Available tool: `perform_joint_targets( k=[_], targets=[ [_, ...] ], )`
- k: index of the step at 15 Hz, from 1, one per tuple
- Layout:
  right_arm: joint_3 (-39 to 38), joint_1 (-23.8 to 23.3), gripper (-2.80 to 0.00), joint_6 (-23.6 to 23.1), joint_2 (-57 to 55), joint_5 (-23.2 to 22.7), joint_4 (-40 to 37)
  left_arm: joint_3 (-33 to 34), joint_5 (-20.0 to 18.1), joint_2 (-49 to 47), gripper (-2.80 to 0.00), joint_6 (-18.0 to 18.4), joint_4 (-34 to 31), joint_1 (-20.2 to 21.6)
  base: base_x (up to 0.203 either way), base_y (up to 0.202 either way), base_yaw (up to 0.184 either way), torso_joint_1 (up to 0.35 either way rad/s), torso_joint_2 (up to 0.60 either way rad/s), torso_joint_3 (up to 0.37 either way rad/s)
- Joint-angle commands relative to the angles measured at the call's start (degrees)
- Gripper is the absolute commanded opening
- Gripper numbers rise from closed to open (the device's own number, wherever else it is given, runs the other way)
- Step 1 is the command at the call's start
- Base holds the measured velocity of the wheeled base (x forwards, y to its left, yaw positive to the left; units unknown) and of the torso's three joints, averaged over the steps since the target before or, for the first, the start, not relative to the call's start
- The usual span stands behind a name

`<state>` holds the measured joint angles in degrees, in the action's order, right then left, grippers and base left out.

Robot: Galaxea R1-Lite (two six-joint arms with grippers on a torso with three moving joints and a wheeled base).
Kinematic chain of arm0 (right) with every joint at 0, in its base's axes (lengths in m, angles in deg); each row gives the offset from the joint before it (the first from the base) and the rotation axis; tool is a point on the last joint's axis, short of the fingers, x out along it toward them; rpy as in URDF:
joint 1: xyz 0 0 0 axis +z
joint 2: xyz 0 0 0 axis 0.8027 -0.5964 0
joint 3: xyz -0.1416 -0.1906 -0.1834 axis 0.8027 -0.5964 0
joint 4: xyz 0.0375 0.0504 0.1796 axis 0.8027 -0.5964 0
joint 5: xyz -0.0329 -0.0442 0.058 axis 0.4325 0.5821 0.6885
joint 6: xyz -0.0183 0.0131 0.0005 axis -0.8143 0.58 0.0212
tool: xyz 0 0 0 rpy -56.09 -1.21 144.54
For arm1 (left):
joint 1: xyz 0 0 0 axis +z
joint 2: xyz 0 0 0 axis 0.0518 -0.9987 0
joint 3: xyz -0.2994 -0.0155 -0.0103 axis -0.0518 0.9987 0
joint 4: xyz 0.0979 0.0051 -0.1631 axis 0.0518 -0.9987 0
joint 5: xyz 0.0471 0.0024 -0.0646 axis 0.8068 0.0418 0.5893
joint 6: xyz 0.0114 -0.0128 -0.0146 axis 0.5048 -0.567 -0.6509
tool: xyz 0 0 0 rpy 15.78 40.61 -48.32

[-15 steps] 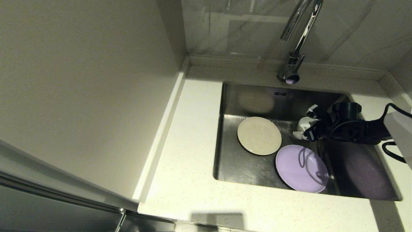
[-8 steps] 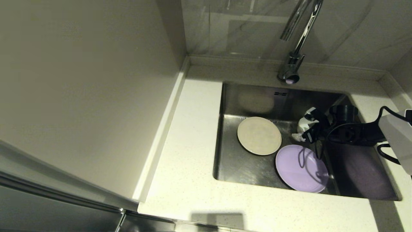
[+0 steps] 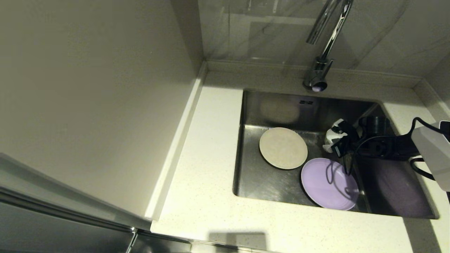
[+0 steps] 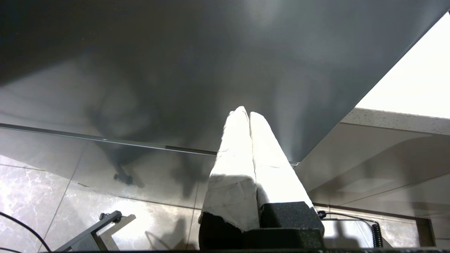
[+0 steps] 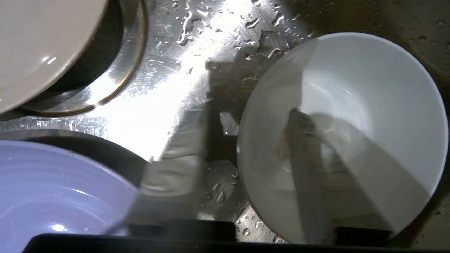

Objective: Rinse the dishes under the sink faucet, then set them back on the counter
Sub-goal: Put a bowl back to the table from the sink

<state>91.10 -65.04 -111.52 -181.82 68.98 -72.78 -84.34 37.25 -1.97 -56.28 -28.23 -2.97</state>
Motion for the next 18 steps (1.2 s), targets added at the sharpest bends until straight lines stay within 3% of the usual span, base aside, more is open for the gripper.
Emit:
perform_joint_targets(
  k=[1,7,12,14,16,18],
  targets=[
    [-0.31,-0.10,-2.80,-0.19,0.17,0.76,0.06,0.00,0.04,0.18,-2.80,-0.07,0.02,0.00,0.000,0.000,0.000,0.000,0.00,0.000],
    [-3.69,-0.35,-2.80,-0.05,3.82,1.43,-0.11,0.00,0.04,0.18,-2.80,-0.07,0.02,0.00,0.000,0.000,0.000,0.000,0.00,0.000],
    [-19.07,-0.69,-2.80,0.45,16.53,-0.69,-0.78,0.00,0.04,0.25,-2.80,-0.04,0.02,0.00,0.000,0.000,0.000,0.000,0.00,0.000],
    [-25.06,-0.81,-2.80,0.76,22.75,-4.22,-1.39,0.00,0.04,0.18,-2.80,-0.07,0.02,0.00,0.000,0.000,0.000,0.000,0.00,0.000],
    [-29.61,-1.10,-2.80,1.48,28.54,-10.94,-1.72,0.00,0.04,0.18,-2.80,-0.07,0.02,0.00,0.000,0.000,0.000,0.000,0.00,0.000],
    [-32.92,-1.19,-2.80,6.61,33.41,-19.35,-1.84,0.00,0.04,0.18,-2.80,-0.07,0.02,0.00,0.000,0.000,0.000,0.000,0.00,0.000]
  ],
)
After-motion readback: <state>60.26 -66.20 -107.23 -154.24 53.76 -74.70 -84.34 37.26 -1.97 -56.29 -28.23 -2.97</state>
